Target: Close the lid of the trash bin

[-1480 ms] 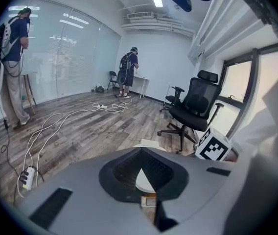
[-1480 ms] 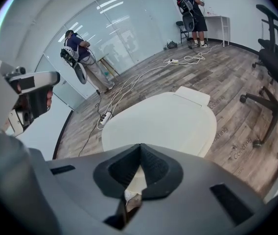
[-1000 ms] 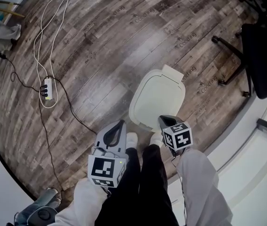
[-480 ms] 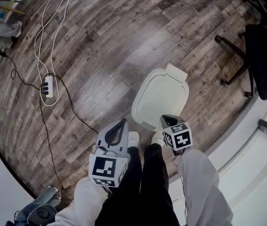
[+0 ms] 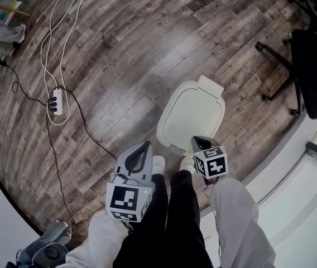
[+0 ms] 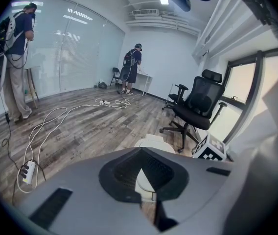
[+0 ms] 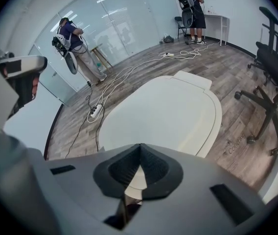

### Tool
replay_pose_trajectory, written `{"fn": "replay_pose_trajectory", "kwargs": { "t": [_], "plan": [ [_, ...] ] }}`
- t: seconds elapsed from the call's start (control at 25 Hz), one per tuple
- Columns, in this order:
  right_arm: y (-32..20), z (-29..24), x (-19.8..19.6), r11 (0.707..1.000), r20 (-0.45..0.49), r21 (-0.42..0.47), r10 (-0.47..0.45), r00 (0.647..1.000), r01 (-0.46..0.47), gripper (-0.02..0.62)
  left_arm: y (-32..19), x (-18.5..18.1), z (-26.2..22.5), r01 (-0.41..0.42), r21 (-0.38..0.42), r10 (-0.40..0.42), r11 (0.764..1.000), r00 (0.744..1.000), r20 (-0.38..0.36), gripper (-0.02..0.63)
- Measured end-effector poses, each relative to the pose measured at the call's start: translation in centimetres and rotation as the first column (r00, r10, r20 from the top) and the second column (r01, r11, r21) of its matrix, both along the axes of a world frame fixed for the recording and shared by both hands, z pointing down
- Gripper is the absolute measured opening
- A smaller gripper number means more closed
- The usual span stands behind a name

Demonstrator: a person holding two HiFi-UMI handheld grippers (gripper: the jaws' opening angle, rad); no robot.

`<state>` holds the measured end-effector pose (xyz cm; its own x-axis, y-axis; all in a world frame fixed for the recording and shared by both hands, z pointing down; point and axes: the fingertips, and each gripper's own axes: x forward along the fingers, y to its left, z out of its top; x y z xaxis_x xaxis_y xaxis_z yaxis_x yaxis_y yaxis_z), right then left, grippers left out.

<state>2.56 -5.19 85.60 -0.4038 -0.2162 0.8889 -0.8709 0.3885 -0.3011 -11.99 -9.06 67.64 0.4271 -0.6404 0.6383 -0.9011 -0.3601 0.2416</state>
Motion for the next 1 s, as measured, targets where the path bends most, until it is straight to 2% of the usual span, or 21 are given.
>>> {"fn": "replay_pose_trajectory", "kwargs": {
  "t": [1.0],
  "plan": [
    [0.1, 0.1, -0.1, 0.999, -0.003, 0.021, 0.039, 0.999, -0.039, 0.023, 1.3, -1.0, 0.5, 0.006, -0.012, -0.006, 1.000, 1.000, 0.004, 0.005]
  ]
}}
